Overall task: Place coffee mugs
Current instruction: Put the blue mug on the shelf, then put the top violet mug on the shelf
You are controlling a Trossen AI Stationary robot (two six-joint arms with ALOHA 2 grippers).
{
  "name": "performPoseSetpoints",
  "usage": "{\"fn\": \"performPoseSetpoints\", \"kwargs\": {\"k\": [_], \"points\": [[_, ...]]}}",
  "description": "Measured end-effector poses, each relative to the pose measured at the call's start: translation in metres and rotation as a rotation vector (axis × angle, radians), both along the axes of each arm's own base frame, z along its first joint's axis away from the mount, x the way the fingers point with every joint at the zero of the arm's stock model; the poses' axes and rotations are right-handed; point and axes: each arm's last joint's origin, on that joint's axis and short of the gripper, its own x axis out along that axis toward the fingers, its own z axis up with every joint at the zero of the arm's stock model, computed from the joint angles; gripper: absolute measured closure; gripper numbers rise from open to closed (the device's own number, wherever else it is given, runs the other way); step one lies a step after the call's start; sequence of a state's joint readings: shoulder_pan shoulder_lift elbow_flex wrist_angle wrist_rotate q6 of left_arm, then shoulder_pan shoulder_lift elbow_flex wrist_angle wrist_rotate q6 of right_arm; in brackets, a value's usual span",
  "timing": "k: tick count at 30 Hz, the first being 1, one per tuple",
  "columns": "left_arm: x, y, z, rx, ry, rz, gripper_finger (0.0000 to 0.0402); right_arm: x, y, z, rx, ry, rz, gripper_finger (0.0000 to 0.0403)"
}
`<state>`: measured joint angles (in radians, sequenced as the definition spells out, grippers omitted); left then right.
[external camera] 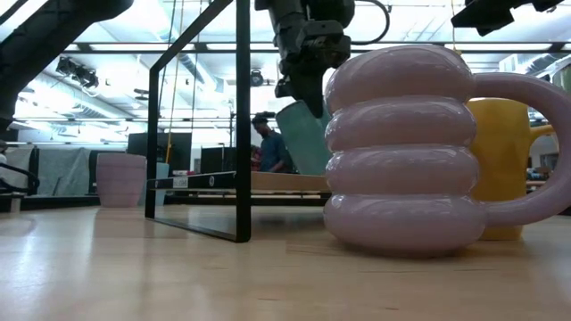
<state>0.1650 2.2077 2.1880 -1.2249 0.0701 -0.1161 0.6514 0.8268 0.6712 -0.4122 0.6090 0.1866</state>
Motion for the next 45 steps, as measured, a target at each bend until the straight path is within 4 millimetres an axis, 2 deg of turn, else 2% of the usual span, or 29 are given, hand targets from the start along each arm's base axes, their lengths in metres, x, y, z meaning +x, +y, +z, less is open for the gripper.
{"fn": "performPoseSetpoints", "kwargs": {"k": [10, 16, 20, 26, 32, 37, 41, 45], "points": [[0.004, 0.001, -0.002, 0.01, -0.032, 0.008, 0.0286, 0.0, 0.0, 0.0, 0.016, 0.0, -0.008, 0.0212], [0.005, 0.001, -0.001, 0.005, -0.036, 0.01, 0.0272, 0.0, 0.0, 0.0, 0.019, -0.001, -0.009, 0.0212], [0.005, 0.001, 0.016, -0.026, -0.082, -0.004, 0.0271, 0.0, 0.0, 0.0, 0.021, -0.001, -0.01, 0.0212], [-0.004, -0.001, 0.043, 0.026, -0.098, -0.079, 0.0271, 0.0, 0.0, 0.0, 0.02, -0.001, -0.009, 0.0212], [-0.037, 0.001, 0.059, 0.178, 0.074, -0.101, 0.0271, 0.0, 0.0, 0.0, 0.021, 0.0, -0.009, 0.0212], [-0.058, -0.002, 0.068, 0.205, 0.073, -0.08, 0.0271, 0.0, 0.0, 0.0, 0.018, 0.003, -0.006, 0.0212], [-0.086, -0.003, 0.062, 0.281, 0.075, -0.03, 0.0271, 0.0, 0.001, 0.0, 0.021, 0.004, -0.001, 0.0212], [-0.128, 0.001, 0.047, 0.295, 0.007, 0.061, 0.0271, 0.0, 0.001, 0.0, 0.022, 0.002, -0.001, 0.0212]]}}
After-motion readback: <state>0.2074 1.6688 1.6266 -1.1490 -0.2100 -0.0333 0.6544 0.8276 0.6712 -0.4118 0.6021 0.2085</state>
